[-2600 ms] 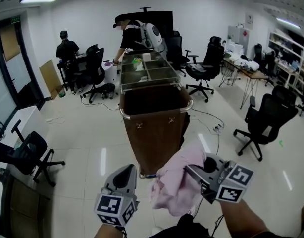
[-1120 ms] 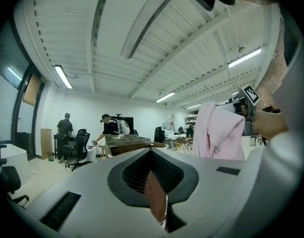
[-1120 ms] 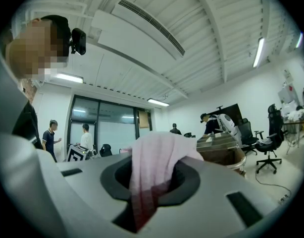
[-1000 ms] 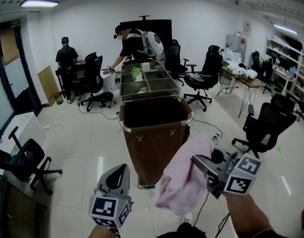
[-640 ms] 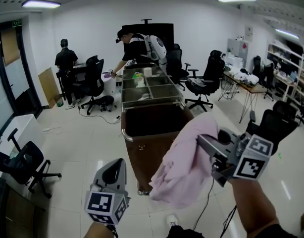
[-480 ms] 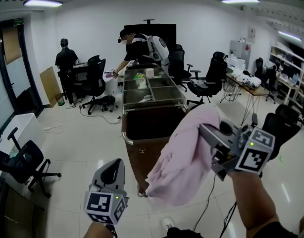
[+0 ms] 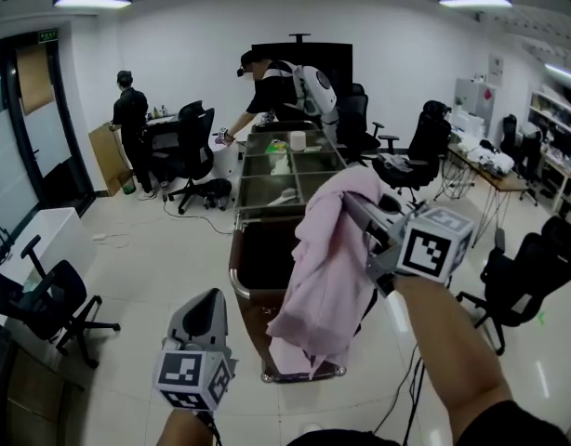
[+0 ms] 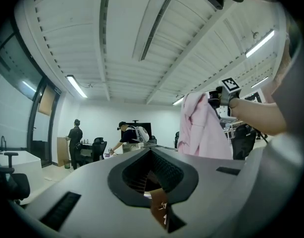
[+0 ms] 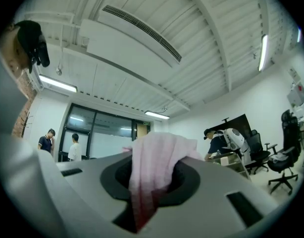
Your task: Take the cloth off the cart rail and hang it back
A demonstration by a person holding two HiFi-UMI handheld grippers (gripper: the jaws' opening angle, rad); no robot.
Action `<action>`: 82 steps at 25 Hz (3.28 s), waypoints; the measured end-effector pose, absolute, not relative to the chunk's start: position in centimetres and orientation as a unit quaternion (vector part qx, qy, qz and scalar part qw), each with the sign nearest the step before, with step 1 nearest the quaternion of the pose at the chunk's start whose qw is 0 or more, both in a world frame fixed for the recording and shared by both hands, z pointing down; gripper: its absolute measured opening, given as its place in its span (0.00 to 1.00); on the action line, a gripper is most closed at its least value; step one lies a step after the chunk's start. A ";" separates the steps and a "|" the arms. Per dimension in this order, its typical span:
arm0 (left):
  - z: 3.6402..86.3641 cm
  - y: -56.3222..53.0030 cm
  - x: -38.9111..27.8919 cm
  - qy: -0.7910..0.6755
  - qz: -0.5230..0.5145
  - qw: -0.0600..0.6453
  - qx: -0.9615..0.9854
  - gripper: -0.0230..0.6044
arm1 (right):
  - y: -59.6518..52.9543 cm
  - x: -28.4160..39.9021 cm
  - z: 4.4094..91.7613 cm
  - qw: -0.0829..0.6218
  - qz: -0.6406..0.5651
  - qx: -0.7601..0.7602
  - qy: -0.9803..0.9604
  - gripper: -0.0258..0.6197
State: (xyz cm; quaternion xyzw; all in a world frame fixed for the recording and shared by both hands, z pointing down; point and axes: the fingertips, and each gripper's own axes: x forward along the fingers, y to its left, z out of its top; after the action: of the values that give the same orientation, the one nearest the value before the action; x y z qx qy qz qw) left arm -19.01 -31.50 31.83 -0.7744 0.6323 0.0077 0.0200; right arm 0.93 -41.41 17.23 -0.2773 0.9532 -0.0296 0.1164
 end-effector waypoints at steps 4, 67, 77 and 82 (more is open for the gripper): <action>31.9 -33.9 -18.1 0.640 -0.005 0.021 -0.768 0.04 | -48.5 0.1 20.0 0.089 -0.042 -0.289 0.952 0.17; 35.6 -21.7 -13.1 0.568 -0.028 -0.007 -0.823 0.04 | -40.1 6.5 39.1 -0.148 -0.128 -0.445 0.874 0.42; 35.2 -18.7 -11.9 0.558 -0.035 0.012 -0.829 0.04 | -27.1 4.0 34.1 -0.007 -0.119 -0.345 0.931 0.42; 36.8 -16.9 -11.9 0.552 -0.029 -0.013 -0.833 0.04 | -20.7 2.7 36.0 0.045 -0.157 -0.305 0.938 0.22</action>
State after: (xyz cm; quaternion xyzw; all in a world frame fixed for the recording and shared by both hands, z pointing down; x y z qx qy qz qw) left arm -11.87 -16.95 36.81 -0.8331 0.5522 -0.0292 -0.0131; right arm 2.73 -20.66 36.04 -0.3049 0.9383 -0.1566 0.0451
